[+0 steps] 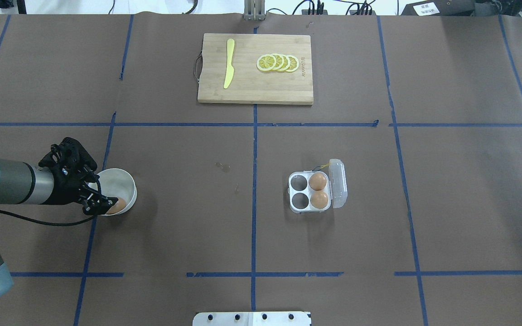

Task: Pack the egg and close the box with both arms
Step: 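Lower the left gripper into the bowl and close it on the egg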

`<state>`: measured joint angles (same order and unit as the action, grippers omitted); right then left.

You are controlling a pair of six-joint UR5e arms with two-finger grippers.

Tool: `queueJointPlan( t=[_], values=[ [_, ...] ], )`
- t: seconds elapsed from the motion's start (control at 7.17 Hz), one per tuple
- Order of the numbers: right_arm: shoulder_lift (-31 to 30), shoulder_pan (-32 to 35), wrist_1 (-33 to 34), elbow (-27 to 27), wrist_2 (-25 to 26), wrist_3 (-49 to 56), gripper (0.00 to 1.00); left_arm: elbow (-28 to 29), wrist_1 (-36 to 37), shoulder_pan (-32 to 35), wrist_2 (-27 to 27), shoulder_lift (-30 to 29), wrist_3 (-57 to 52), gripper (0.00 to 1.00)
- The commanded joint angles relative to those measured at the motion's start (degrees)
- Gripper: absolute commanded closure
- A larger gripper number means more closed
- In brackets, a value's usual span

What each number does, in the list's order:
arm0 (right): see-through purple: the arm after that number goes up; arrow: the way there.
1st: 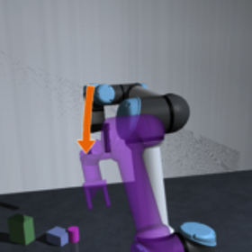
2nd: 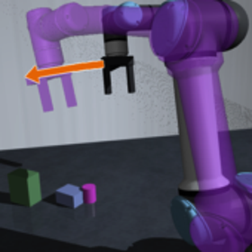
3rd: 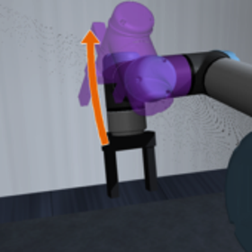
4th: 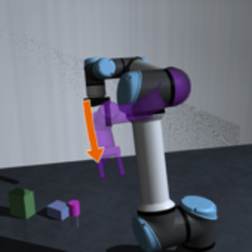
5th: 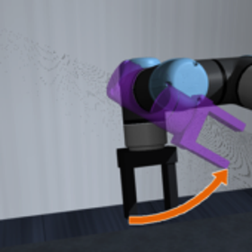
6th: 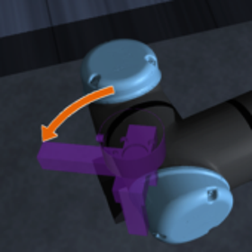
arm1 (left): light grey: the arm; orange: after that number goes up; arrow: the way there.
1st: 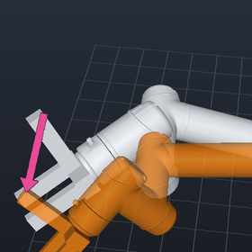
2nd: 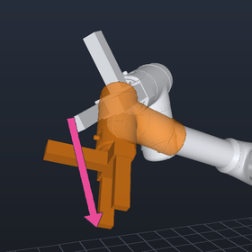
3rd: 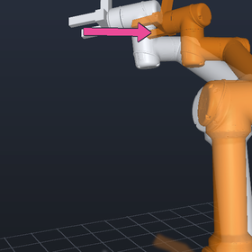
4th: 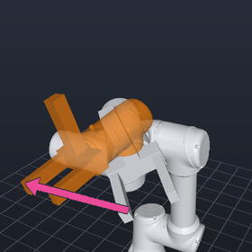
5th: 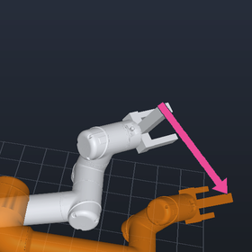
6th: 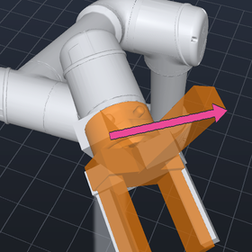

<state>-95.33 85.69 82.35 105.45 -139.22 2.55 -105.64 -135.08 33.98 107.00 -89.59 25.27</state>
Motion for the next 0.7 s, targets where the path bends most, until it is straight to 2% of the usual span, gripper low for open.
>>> queueJointPlan(
  t=[0.0, 0.56],
  values=[
    [-0.1, 0.0, 0.0, -0.2, 0.0, 0.0, 0.0, 0.2, -0.2, -1.0, 0.0, -0.1, 0.0, 0.17],
    [-0.2, 0.0, 0.0, -0.2, 0.0, 0.0, 0.0, 1.1, -0.1, -1.4, 0.0, -0.3, 0.0, 0.22]
  ],
)
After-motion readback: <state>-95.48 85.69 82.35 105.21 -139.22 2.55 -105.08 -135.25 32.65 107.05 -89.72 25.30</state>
